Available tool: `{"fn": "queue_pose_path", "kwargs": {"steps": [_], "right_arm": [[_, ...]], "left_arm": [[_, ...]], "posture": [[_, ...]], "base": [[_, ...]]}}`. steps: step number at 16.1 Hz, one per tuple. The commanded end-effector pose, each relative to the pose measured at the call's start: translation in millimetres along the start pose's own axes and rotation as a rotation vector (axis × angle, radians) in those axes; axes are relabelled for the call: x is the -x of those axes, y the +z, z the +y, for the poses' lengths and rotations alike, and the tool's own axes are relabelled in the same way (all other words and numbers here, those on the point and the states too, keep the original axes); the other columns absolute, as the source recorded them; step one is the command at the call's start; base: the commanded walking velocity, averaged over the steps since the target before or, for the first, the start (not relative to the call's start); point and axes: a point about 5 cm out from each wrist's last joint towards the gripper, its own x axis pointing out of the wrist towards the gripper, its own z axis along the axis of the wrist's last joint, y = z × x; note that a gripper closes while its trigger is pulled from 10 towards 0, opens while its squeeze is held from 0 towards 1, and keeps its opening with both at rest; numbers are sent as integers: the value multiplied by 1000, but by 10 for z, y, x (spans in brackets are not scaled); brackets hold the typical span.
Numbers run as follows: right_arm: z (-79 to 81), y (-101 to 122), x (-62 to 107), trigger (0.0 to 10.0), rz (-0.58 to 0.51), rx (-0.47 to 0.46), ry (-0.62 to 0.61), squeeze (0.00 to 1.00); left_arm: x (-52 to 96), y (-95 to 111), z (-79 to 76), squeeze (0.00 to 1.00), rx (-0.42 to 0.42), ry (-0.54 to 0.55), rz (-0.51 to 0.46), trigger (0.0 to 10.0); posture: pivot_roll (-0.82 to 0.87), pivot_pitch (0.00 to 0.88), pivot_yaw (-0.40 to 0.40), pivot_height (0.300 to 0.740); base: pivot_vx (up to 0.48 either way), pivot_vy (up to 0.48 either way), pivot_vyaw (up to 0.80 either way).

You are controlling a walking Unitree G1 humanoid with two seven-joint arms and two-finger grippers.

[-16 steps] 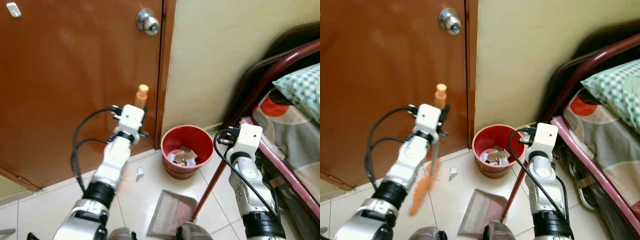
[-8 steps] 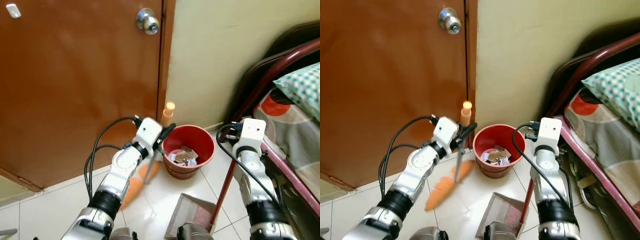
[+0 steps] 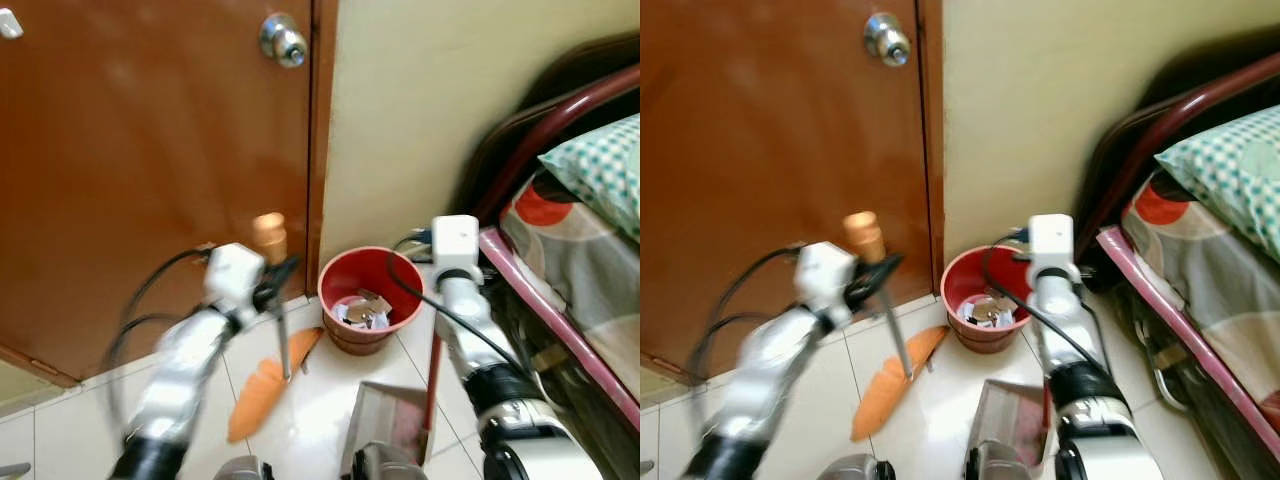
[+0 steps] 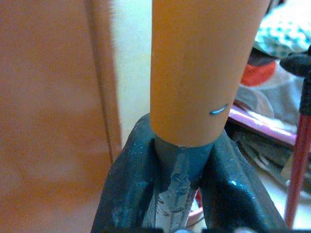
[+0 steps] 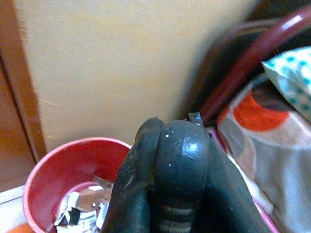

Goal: Sweep floor

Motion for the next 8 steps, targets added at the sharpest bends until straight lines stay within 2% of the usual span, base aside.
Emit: {"fn": "queue_pose_path", "kwargs": {"steps": [1,2,5,6,8], "right_arm": [[66,46,-18,10000,-35,73,22,0],[146,59,-16,10000,-49,89,45,0],[316,77,-6,10000,-66,102,93,0],[414,121,-2,10000,-84,98,121,0],[506,166,11,10000,-102,101,151,0]], "left_arm": [[96,-54,-61,0,126,-9,35,10000],[211,-99,-32,0,155,33,55,10000],[362,-179,149,0,192,194,99,10000],[371,-152,212,0,224,236,96,10000],[324,-81,215,0,265,239,74,10000]], "posture": [[65,146,-49,740],[77,153,-59,740],[75,156,-67,740],[69,154,-70,740],[68,153,-70,740]], "base": [[0,0,0],[0,0,0],[0,0,0],[0,0,0],[0,0,0]]}}
